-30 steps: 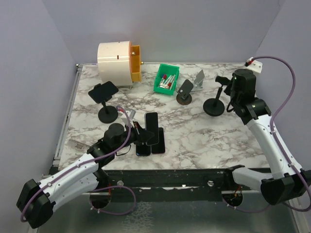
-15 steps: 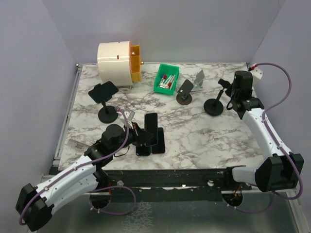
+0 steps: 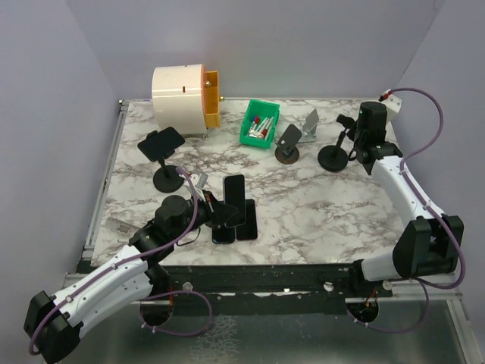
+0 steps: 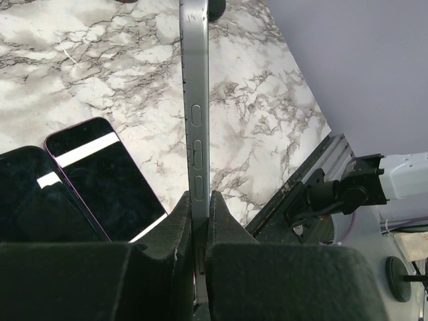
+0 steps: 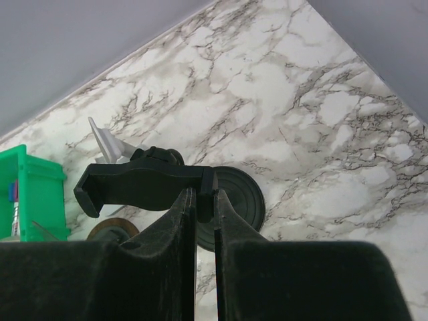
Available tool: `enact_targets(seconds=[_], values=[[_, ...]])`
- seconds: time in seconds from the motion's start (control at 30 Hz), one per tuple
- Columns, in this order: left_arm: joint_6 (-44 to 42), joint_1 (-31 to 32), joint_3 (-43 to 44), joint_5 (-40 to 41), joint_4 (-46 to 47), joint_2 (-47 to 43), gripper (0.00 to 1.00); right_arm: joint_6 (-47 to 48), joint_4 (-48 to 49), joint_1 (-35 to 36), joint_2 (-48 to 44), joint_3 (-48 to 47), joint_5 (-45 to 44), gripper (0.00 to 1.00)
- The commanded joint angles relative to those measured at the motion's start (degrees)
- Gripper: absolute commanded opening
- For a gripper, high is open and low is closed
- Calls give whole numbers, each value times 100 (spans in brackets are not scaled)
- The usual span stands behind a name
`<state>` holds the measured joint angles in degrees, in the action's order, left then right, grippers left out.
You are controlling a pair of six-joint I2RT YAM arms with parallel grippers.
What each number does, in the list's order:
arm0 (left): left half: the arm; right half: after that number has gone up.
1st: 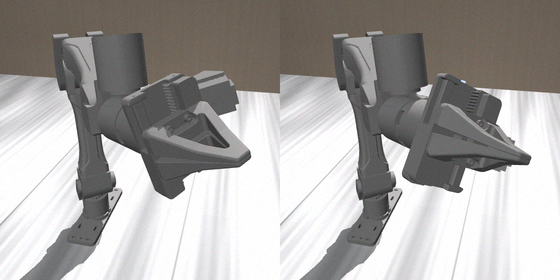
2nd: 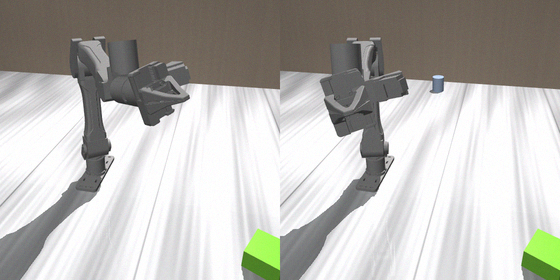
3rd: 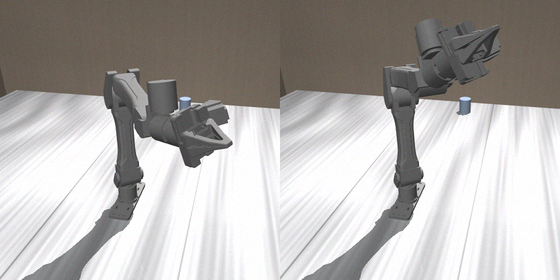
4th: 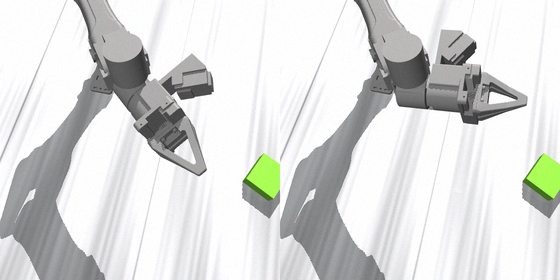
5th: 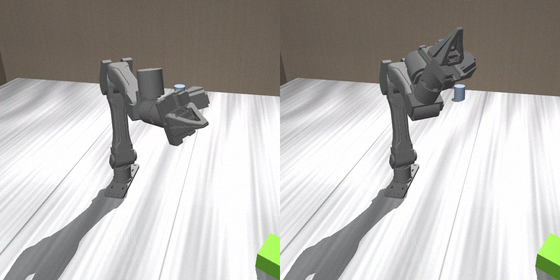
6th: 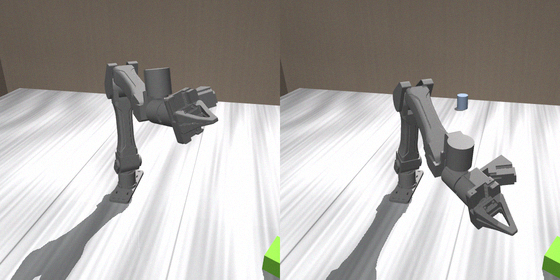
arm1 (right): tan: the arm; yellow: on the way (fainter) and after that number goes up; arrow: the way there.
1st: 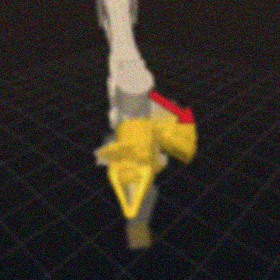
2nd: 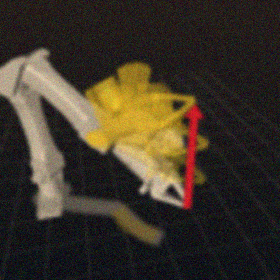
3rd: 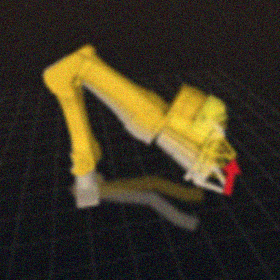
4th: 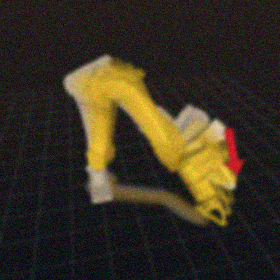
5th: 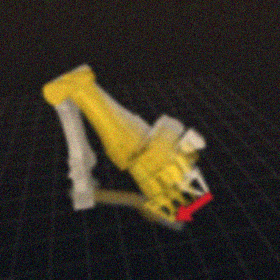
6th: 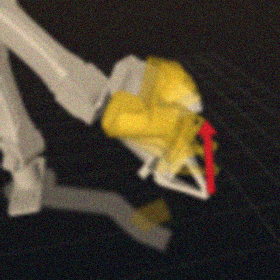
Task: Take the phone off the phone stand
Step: Place the phone stand at the center of the board.
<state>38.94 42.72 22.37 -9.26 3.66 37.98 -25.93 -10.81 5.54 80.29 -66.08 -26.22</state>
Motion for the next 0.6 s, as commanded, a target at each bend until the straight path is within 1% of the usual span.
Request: enact_targets(seconds=[0.0, 0.2, 0.57], values=[[-84, -26, 57, 122, 231, -85, 0, 61, 654, -9, 83, -372, -98, 0], [-88, -27, 57, 136, 249, -73, 0, 139, 484, -9, 339, -784, -112, 0], [-105, -27, 48, 159, 238, -96, 0, 94, 419, -8, 691, -871, -28, 0]])
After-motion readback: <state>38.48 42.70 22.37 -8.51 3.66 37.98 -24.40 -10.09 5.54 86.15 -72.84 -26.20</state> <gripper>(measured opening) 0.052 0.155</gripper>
